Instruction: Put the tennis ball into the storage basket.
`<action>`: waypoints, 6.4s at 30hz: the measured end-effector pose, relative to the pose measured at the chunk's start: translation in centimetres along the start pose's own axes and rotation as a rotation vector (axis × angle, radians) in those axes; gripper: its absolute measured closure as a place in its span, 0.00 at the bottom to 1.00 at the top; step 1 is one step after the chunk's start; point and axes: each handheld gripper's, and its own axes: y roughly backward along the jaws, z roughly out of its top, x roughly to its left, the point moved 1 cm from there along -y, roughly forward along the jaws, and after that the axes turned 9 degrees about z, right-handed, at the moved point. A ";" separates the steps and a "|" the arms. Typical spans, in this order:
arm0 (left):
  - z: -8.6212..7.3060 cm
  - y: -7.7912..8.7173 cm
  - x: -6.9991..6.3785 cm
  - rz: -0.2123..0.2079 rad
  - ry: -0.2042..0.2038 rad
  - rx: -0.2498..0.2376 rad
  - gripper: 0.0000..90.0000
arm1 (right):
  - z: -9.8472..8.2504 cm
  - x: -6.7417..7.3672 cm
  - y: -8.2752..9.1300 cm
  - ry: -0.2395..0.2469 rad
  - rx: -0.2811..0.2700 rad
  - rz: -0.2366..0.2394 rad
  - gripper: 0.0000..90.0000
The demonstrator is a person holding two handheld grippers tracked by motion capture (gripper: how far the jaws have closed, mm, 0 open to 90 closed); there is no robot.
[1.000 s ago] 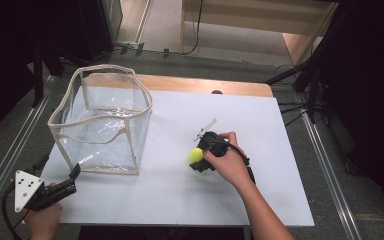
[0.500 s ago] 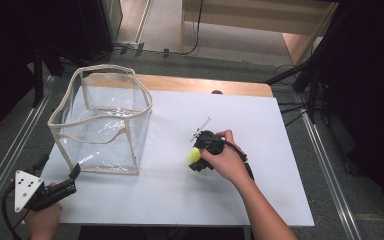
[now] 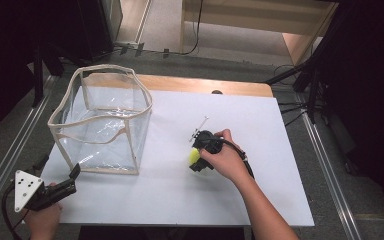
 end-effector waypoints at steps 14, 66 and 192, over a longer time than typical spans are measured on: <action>0.0 0.0 0.0 0.000 0.001 0.000 0.08 | 0.1 -0.1 -0.2 -0.018 0.007 -0.001 0.25; 0.0 0.0 0.1 0.003 0.013 0.001 0.08 | 3.9 1.6 0.6 0.059 -0.009 0.011 0.26; 0.0 -0.1 0.3 0.000 0.044 -0.009 0.08 | 17.3 5.0 14.8 0.239 -0.073 0.007 0.26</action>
